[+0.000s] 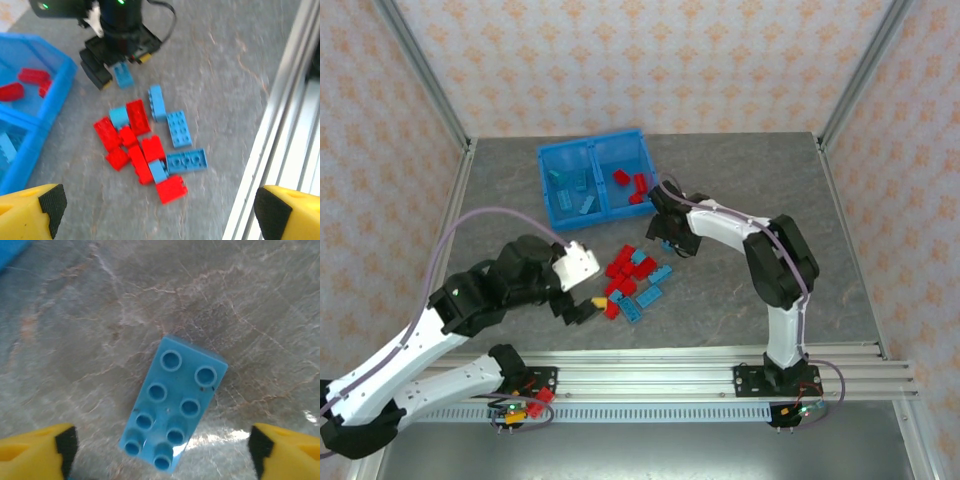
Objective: Sort the legos into containers by color
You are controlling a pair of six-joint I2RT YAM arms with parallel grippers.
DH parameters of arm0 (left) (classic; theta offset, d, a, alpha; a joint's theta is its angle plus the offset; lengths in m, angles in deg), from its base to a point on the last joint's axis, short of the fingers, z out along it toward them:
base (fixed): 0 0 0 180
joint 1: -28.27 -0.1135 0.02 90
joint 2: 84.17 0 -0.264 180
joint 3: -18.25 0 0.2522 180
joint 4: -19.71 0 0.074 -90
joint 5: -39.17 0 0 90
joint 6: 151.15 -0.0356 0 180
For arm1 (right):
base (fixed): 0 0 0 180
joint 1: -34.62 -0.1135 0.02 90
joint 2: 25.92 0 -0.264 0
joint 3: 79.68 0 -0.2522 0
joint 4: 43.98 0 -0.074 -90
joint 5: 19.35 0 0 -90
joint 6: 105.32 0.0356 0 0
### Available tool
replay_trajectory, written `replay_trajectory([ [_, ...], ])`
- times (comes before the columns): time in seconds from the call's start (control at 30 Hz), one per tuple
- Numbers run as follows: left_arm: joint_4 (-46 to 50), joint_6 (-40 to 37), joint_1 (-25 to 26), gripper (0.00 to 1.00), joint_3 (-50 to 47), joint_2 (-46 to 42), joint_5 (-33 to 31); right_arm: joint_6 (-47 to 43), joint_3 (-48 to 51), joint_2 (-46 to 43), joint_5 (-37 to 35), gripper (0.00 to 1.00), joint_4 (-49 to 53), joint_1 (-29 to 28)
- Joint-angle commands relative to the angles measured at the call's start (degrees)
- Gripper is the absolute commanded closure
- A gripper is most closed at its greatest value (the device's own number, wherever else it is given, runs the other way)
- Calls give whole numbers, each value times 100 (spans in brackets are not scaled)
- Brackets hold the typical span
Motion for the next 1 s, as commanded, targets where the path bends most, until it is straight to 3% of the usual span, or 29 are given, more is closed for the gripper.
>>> replay_trajectory([
  [0.0,378,-526,42,0,-246,-560,409,-40,-114,217,-216,22,72,1],
  [0.27,468,-1087,41,0,-566,-858,840,-25,513,-437,-432,64,-139,5],
  [0.33,392,-1139,47,0,-578,-848,827,-142,844,-1032,-534,72,-460,-33],
  [0.43,-141,-933,42,0,-614,-1023,567,-520,1195,-2042,-863,75,-870,-281],
  [0.53,-998,-249,41,0,-627,-1440,-279,-1065,939,-2550,-1072,75,-781,-832],
  [0.67,-1397,1088,38,0,-229,-1817,-2299,-1784,169,-2361,-831,74,-909,-1746],
  [0.87,-395,2569,37,0,352,-1821,-4285,-2226,-1901,-597,-1004,75,-504,-2072],
  [0.97,100,3048,42,0,422,-1823,-4604,-2327,-3227,571,-1037,75,-220,-1964],
])
